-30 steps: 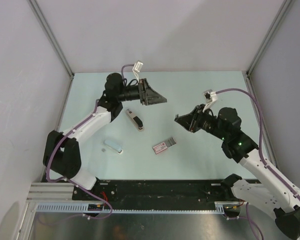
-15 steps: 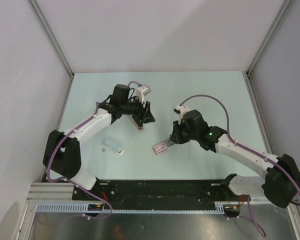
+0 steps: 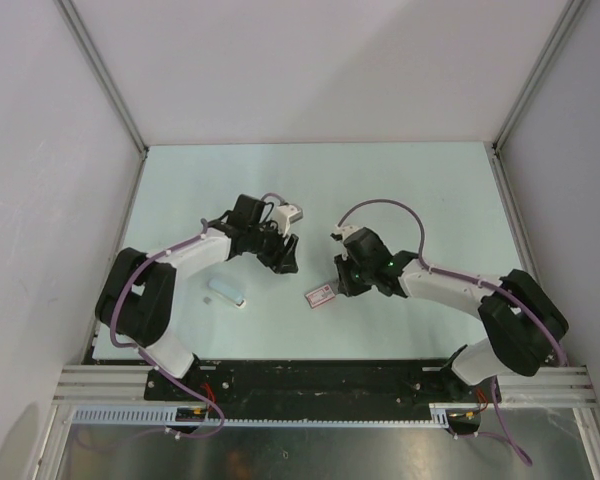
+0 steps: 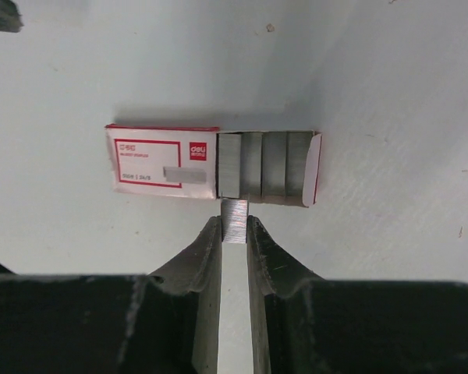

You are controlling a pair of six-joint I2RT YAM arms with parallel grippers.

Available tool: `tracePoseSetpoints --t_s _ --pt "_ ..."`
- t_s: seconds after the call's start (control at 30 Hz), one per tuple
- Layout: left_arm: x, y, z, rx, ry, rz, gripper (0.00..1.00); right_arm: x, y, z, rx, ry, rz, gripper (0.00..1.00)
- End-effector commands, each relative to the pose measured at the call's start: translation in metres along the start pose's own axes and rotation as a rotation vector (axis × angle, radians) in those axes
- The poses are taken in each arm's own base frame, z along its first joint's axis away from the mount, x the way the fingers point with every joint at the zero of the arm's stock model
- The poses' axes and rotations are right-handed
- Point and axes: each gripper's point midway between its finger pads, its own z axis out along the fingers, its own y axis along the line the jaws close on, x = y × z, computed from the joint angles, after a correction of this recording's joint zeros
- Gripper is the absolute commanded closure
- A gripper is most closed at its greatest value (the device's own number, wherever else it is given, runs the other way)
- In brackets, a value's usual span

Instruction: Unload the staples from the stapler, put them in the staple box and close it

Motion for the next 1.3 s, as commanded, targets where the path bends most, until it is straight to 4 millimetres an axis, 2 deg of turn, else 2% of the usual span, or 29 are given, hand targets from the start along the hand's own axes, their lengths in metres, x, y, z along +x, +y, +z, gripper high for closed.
tracePoseSetpoints --t_s 0.0,0.47,1.27 --pt "-0.011 0.006 0.002 -0.014 -0.056 0.093 0.37 -0.018 0.000 0.009 0.008 -0.047 -0.035 0.97" --pt "-0.009 0.005 0.001 -0.035 -0.070 0.104 0.37 -0.019 -0.011 0.019 0.032 -0.034 -0.032 0.99" --pt "-0.008 0.004 -0.002 -0.041 -0.088 0.122 0.38 -0.018 -0.011 0.030 0.036 -0.011 -0.045 1.00"
